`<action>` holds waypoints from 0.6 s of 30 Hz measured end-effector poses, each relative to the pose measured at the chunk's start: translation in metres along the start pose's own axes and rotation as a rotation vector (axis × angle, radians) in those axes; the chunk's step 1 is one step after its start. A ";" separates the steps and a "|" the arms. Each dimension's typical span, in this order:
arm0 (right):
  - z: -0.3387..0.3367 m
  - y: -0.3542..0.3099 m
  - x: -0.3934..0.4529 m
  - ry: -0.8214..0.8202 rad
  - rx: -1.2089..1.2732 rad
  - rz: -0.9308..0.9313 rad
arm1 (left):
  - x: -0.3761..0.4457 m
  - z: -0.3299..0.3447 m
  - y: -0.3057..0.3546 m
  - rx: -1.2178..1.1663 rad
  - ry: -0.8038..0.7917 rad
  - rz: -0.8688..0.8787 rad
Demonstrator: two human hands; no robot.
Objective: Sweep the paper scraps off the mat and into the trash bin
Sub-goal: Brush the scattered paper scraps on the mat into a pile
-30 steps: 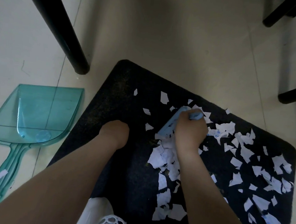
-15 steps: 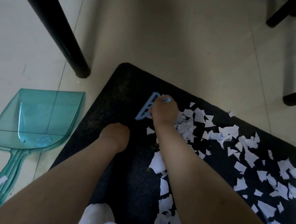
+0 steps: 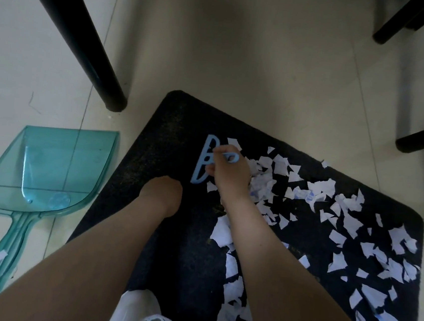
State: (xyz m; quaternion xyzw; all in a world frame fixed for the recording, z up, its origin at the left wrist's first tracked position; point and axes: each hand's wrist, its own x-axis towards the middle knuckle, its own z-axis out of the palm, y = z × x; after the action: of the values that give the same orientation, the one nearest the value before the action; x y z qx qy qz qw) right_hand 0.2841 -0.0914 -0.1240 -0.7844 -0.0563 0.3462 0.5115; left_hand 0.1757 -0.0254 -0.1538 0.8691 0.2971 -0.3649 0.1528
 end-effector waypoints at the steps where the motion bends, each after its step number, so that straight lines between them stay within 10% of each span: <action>1: -0.002 0.006 0.004 0.021 -0.046 0.022 | 0.000 0.000 0.000 0.000 0.017 0.000; 8: -0.052 0.008 -0.005 0.421 -0.281 -0.054 | -0.001 -0.002 0.000 -0.003 0.054 0.016; 18: -0.020 0.024 -0.009 0.047 -0.304 -0.078 | -0.003 -0.001 0.001 -0.010 0.040 -0.003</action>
State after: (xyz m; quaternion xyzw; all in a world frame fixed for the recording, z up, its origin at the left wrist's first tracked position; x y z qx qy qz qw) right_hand 0.2834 -0.1220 -0.1347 -0.8578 -0.1266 0.2953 0.4011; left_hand 0.1756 -0.0268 -0.1507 0.8749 0.3033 -0.3463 0.1506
